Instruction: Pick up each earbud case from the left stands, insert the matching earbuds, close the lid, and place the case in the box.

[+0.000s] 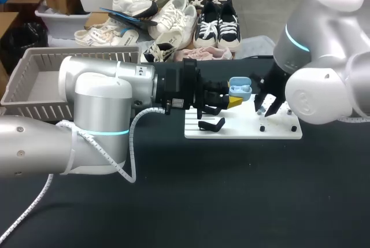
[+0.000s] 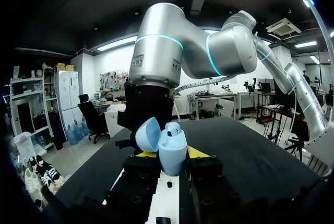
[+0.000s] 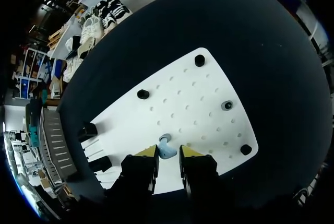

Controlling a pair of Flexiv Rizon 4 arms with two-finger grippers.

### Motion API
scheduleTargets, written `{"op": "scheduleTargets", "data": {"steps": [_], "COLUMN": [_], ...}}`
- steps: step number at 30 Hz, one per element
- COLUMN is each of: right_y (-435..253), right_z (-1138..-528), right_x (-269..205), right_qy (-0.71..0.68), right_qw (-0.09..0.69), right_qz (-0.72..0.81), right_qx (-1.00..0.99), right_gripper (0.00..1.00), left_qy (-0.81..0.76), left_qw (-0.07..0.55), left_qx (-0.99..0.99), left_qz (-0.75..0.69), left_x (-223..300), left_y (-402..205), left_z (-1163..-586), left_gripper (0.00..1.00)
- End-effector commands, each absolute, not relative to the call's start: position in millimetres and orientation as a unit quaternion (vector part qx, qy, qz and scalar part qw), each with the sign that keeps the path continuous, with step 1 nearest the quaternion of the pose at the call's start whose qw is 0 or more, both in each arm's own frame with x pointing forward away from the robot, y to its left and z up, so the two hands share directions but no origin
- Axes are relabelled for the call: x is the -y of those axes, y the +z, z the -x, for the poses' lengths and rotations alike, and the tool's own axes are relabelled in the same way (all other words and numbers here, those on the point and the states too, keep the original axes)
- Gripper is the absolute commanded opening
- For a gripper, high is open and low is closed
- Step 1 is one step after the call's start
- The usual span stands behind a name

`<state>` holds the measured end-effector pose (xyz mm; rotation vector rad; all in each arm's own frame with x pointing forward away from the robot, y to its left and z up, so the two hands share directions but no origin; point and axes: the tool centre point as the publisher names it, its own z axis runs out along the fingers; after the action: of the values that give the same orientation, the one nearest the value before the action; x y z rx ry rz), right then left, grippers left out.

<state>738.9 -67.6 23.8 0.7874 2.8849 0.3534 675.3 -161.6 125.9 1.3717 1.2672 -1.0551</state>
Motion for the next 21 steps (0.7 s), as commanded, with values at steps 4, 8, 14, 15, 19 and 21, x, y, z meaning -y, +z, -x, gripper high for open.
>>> {"op": "scheduleTargets", "data": {"steps": [4, 8, 14, 15, 19, 21], "right_y": [22.3, 22.3, 25.6, 27.6, 40.0, 48.5], "right_z": [-740.6, -741.2, -740.5, -739.8, -736.0, -732.9], "right_x": [66.7, 65.7, 63.1, 63.0, 65.0, 67.2], "right_qy": [0.117, 0.119, 0.123, 0.123, 0.121, 0.119], "right_qw": [0.061, 0.061, 0.060, 0.061, 0.074, 0.081], "right_qz": [-0.261, -0.260, -0.257, -0.257, -0.252, -0.251], "right_qx": [-0.956, -0.956, -0.957, -0.957, -0.957, -0.957], "right_gripper": [0.18, 0.00, 0.00, 0.00, 0.00, 0.00], "left_qy": [-0.432, -0.432, -0.432, -0.432, -0.432, -0.432], "left_qw": [0.479, 0.479, 0.479, 0.479, 0.479, 0.479], "left_qx": [-0.518, -0.518, -0.518, -0.518, -0.518, -0.518], "left_qz": [-0.561, -0.561, -0.561, -0.561, -0.561, -0.561], "left_x": [161.4, 161.4, 161.4, 161.4, 161.4, 161.4], "left_y": [125.2, 125.2, 125.2, 125.2, 125.2, 125.2], "left_z": [-675.1, -675.1, -675.1, -675.1, -675.1, -675.1], "left_gripper": [0.00, 0.00, 0.00, 0.00, 0.00, 0.00]}}
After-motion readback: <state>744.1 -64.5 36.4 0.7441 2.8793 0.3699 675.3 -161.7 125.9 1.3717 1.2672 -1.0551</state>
